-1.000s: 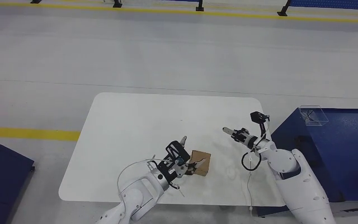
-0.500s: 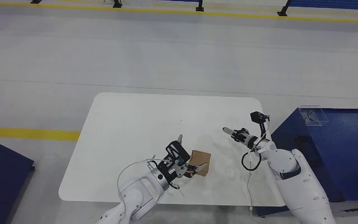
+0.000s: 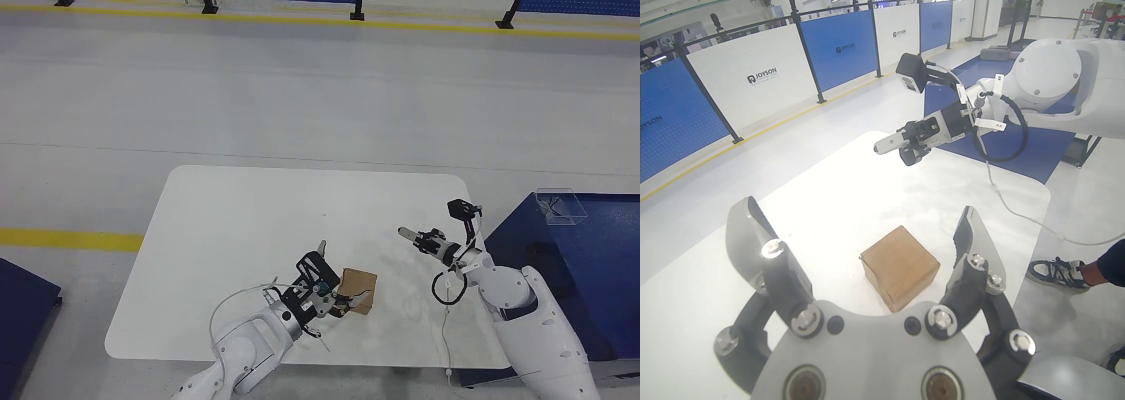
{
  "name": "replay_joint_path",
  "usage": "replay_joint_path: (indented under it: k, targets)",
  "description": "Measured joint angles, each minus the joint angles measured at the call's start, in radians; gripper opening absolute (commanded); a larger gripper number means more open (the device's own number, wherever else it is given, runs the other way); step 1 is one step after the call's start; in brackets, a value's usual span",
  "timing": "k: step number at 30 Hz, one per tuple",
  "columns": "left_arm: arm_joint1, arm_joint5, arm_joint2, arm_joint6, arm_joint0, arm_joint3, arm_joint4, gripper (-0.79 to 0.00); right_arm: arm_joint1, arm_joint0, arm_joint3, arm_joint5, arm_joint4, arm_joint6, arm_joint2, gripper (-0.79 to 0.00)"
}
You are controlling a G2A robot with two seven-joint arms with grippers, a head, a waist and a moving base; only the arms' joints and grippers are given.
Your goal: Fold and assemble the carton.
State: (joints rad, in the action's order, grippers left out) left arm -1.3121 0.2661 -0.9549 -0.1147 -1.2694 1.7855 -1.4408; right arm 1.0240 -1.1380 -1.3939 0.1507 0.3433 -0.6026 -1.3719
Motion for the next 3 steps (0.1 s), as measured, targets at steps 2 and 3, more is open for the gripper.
replay_joint_path:
  k: [2,3]
  targets:
    - [0.000,0.000,0.000,0.000,0.000,0.000,0.000,0.000,0.000,0.000,0.000,0.000,0.000,0.000,0.000,-0.001]
    - [0.000,0.000,0.000,0.000,0.000,0.000,0.000,0.000,0.000,0.000,0.000,0.000,0.000,0.000,0.000,0.000]
